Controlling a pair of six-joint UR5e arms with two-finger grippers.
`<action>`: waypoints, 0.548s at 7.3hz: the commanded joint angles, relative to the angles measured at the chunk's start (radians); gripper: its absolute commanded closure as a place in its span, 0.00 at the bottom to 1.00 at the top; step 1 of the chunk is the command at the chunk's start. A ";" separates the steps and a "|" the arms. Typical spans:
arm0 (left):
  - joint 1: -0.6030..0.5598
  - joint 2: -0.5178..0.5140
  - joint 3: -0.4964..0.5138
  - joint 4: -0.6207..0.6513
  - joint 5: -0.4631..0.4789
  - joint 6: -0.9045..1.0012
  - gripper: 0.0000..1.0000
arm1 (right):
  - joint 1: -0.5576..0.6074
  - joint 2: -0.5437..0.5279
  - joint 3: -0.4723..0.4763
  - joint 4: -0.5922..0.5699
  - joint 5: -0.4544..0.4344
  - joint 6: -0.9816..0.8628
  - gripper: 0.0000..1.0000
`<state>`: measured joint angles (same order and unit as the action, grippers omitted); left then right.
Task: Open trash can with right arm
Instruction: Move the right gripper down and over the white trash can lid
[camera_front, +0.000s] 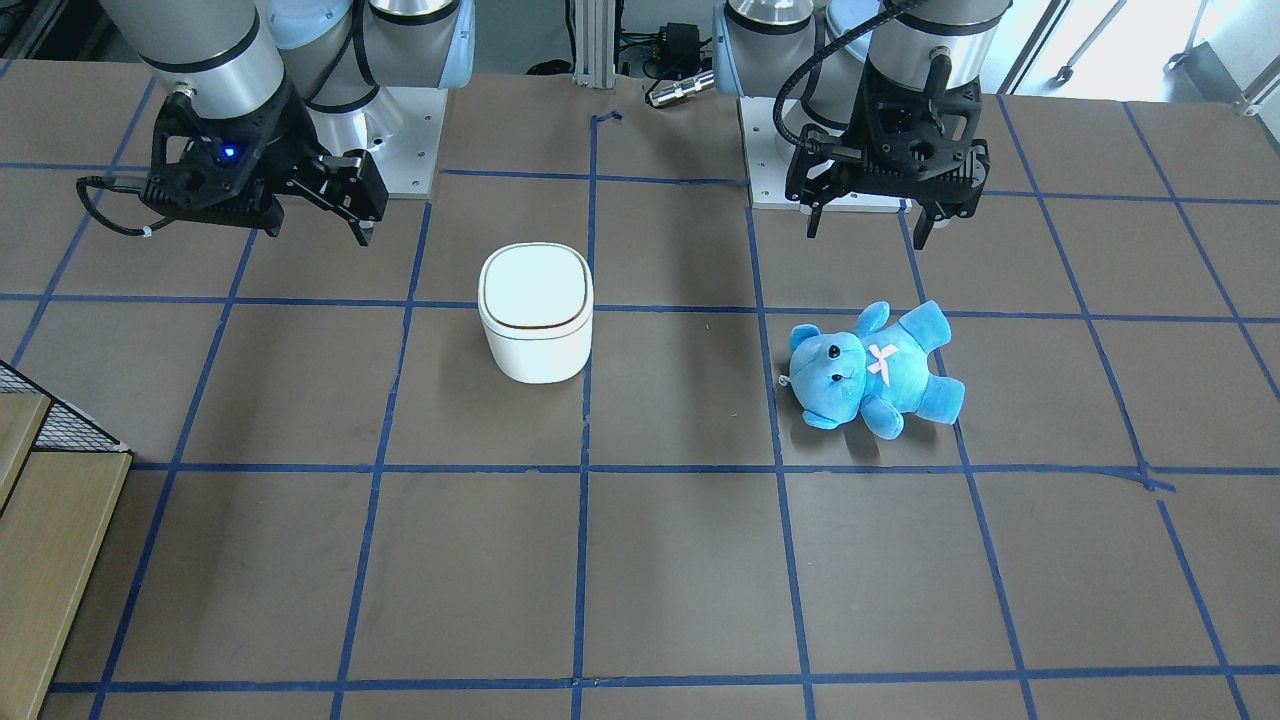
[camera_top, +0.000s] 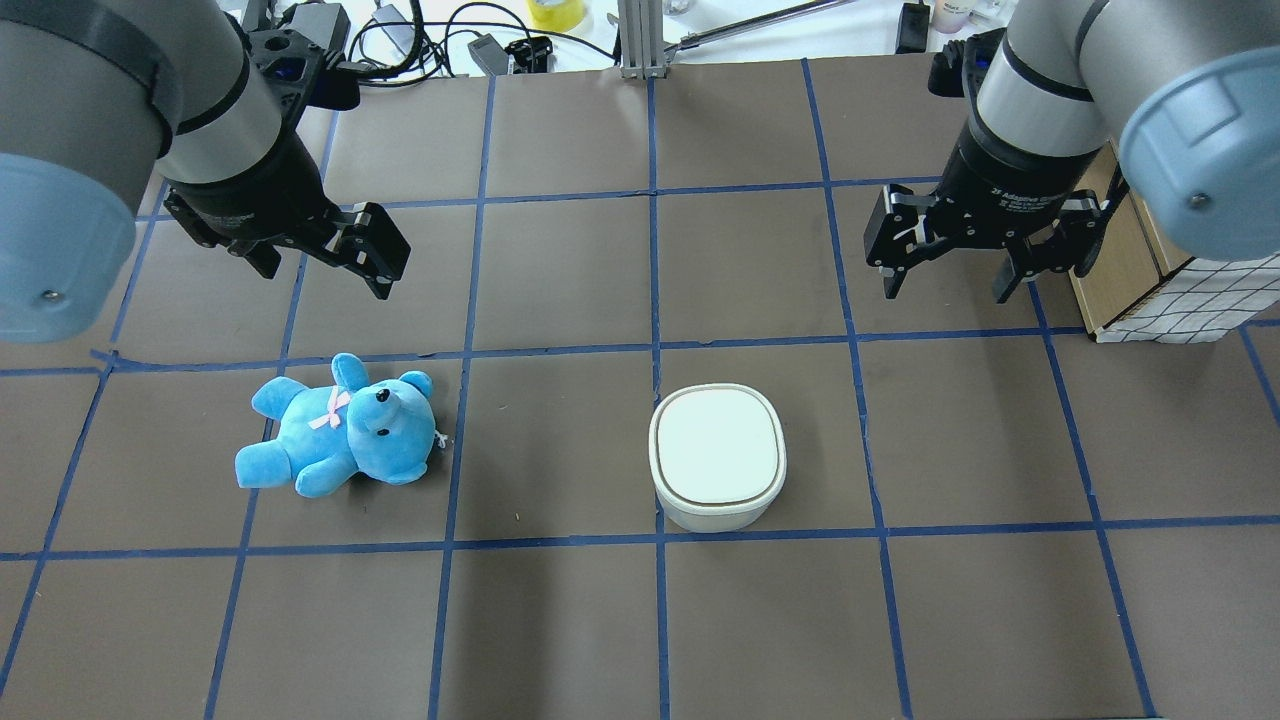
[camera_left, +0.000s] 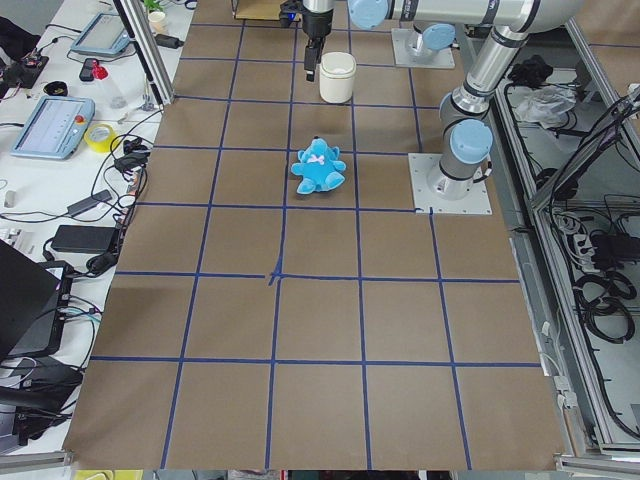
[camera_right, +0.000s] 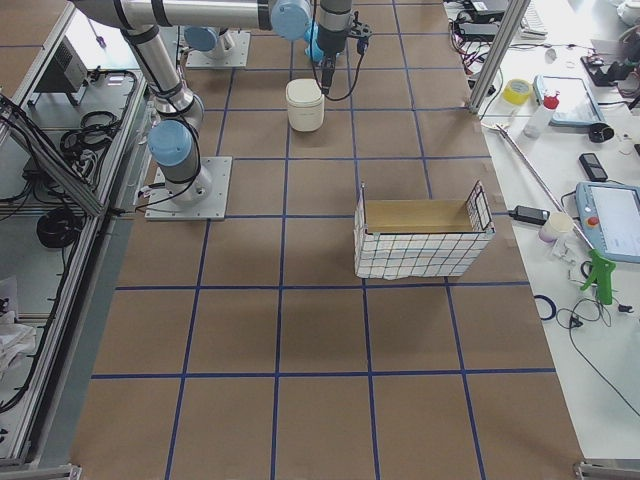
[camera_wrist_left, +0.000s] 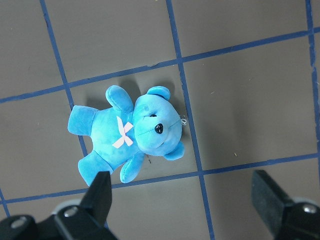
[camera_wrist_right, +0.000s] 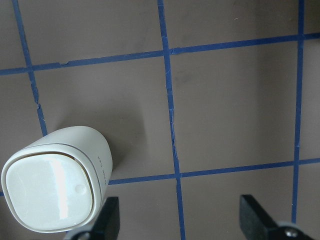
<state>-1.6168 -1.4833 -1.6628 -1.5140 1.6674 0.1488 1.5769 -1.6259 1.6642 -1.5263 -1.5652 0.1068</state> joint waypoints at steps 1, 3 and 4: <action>0.000 0.000 0.000 0.000 0.000 0.000 0.00 | 0.015 0.001 0.006 0.000 0.004 0.005 0.38; 0.000 0.000 0.000 0.000 0.000 0.000 0.00 | 0.073 0.018 0.009 -0.002 0.046 0.085 0.86; 0.000 0.000 0.000 0.000 0.000 0.000 0.00 | 0.086 0.027 0.038 -0.006 0.089 0.086 1.00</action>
<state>-1.6168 -1.4833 -1.6628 -1.5141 1.6674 0.1488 1.6397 -1.6093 1.6798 -1.5288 -1.5213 0.1754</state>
